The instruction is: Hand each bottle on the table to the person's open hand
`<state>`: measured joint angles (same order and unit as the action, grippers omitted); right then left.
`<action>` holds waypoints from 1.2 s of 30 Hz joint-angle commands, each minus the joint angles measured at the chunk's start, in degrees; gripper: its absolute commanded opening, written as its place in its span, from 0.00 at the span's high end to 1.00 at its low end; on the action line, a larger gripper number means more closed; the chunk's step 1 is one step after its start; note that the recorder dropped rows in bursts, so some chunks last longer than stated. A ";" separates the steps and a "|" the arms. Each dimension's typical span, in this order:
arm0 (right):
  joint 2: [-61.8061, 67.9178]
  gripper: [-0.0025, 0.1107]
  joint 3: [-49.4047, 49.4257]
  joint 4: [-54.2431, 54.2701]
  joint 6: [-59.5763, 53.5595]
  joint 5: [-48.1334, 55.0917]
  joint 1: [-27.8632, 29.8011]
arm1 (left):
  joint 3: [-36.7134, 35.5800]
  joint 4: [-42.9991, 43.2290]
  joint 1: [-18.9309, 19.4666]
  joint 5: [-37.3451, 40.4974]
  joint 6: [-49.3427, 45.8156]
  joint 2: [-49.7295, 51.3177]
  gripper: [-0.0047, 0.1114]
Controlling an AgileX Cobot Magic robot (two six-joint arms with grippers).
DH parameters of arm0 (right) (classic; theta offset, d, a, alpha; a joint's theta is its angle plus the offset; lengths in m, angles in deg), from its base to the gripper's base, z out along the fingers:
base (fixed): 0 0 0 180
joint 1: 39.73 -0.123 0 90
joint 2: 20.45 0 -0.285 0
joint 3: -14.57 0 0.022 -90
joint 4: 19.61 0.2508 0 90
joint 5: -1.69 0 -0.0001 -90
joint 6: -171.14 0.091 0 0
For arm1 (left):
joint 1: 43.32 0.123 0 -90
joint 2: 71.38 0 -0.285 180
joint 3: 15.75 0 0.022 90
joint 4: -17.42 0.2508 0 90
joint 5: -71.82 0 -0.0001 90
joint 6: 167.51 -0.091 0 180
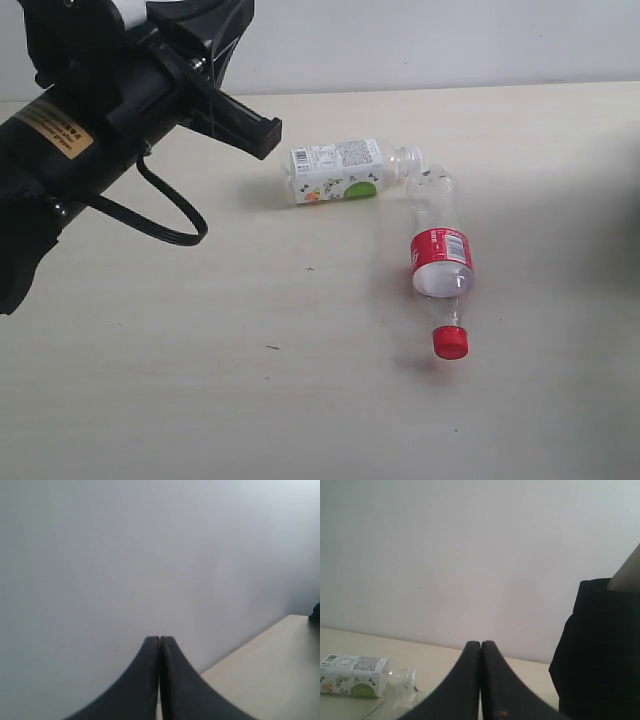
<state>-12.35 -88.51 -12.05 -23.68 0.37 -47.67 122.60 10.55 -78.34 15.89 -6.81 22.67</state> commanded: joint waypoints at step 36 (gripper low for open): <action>-0.32 0.98 0.30 -0.02 -0.05 -0.30 -0.04 | 11.86 0.26 1.84 33.53 -3.67 -0.14 0.96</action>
<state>-12.35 -88.51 -12.05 -23.68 0.37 -47.67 132.84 10.90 -77.22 43.41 -9.48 22.76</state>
